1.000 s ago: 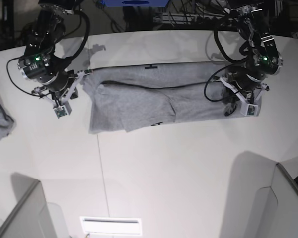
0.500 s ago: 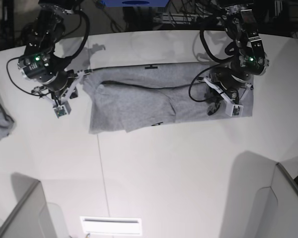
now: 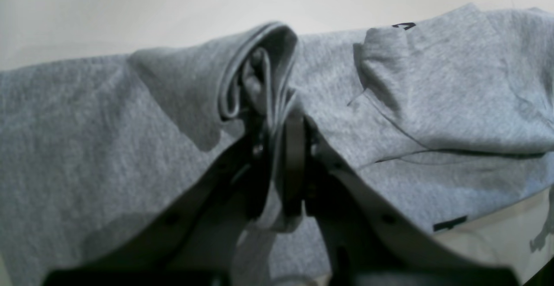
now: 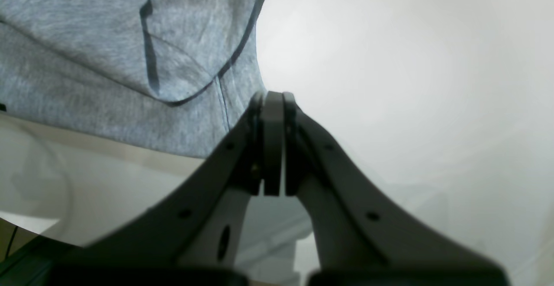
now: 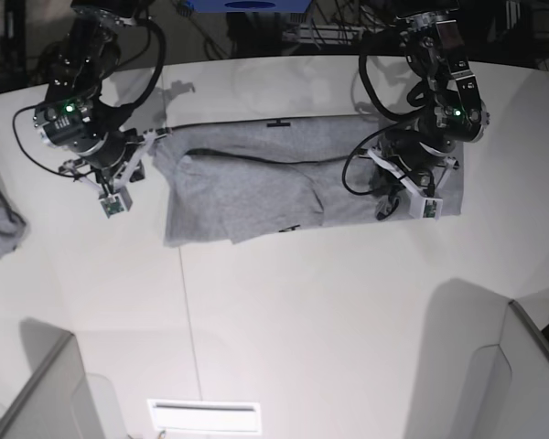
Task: Fold the T-shirt properly
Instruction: 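Grasp the strip end with the left gripper and fold it inward toward the middle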
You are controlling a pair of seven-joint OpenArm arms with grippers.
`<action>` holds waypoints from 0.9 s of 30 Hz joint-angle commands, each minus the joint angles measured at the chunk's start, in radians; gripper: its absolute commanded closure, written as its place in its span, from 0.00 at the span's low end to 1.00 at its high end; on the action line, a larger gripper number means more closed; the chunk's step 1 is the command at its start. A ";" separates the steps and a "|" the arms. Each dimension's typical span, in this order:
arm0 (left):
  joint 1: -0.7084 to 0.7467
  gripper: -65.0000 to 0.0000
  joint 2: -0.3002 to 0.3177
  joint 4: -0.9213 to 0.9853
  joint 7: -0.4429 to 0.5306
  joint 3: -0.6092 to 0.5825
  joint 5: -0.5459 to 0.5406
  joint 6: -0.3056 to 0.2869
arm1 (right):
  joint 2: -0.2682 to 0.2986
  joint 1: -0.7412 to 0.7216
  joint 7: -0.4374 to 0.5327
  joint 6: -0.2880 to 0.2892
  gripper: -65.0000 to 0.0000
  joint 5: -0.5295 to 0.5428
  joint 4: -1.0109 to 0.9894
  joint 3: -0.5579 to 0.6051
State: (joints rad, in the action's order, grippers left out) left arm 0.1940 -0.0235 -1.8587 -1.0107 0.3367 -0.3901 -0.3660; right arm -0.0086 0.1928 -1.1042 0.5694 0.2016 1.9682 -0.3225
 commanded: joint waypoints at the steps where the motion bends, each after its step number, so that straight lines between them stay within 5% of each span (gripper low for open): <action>1: -0.009 1.00 0.000 -0.015 0.017 0.000 -0.016 -0.005 | 0.005 -0.009 0.012 0.005 1.00 0.006 0.013 0.000; 7: -0.021 1.00 -0.002 -0.014 0.017 -0.044 -0.014 -0.003 | 0.003 -0.009 0.012 0.005 1.00 0.006 0.013 0.001; 12: -0.021 1.00 -0.002 -0.014 0.017 -0.090 -0.014 0.077 | 0.003 -0.009 0.012 0.005 1.00 0.006 0.013 0.001; 22: -0.008 1.00 0.000 -0.014 0.016 -0.107 -0.016 0.077 | 0.003 -0.011 0.012 0.005 1.00 0.006 0.012 0.001; 27: -0.017 1.00 0.000 -0.020 -0.079 -0.097 -0.016 0.077 | 0.003 -0.014 0.012 0.005 1.00 0.006 0.006 0.001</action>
State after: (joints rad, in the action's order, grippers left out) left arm 0.1905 -0.0254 -1.8568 -1.1076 0.2386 -0.3935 -0.2871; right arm -0.0109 0.1909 -1.1034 0.5694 0.2016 1.9629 -0.3206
